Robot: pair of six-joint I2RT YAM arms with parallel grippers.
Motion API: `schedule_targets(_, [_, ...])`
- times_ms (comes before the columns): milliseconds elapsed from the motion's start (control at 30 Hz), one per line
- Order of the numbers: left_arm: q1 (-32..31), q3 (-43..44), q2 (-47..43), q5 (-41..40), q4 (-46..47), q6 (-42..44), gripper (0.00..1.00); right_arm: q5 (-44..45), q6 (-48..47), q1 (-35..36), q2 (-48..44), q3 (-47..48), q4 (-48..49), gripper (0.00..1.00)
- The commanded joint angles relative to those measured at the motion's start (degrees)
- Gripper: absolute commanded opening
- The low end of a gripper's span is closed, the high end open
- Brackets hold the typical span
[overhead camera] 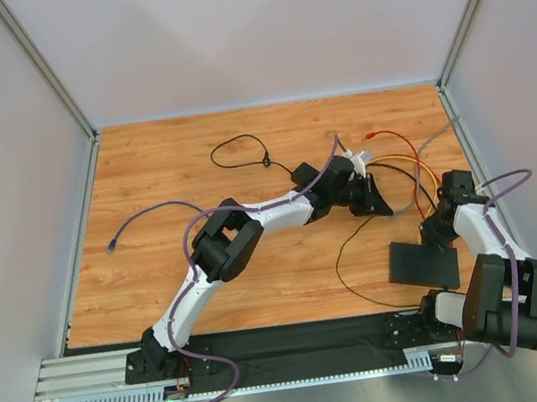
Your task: Pull the plug from the switch port
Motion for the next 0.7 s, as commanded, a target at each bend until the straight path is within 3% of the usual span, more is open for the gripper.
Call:
schedule_targets(0, [0.42,0.98,-5.11,-0.95,-8.69,8.87,0.00,2.59,-2.16,0.23,0.49,-0.80,-4.42,0.01])
schedule_targets(167, [0.42,-0.42,-8.71,-6.66,-18.20,16.25,0.00,2.50,-2.60,0.23,-0.65,0.26,-5.65,0.02])
schedule_targets(500, [0.60,-8.85,-19.43,-17.56,-26.12,25.04,0.00,2.76,-4.18,0.23,-3.20,3.60,-8.20,0.02])
schedule_targets(667, [0.86,-10.10,-21.99,-13.11,-26.74,28.65,0.00,-0.39,-7.43,0.23,-3.38,4.30,-5.31,0.07])
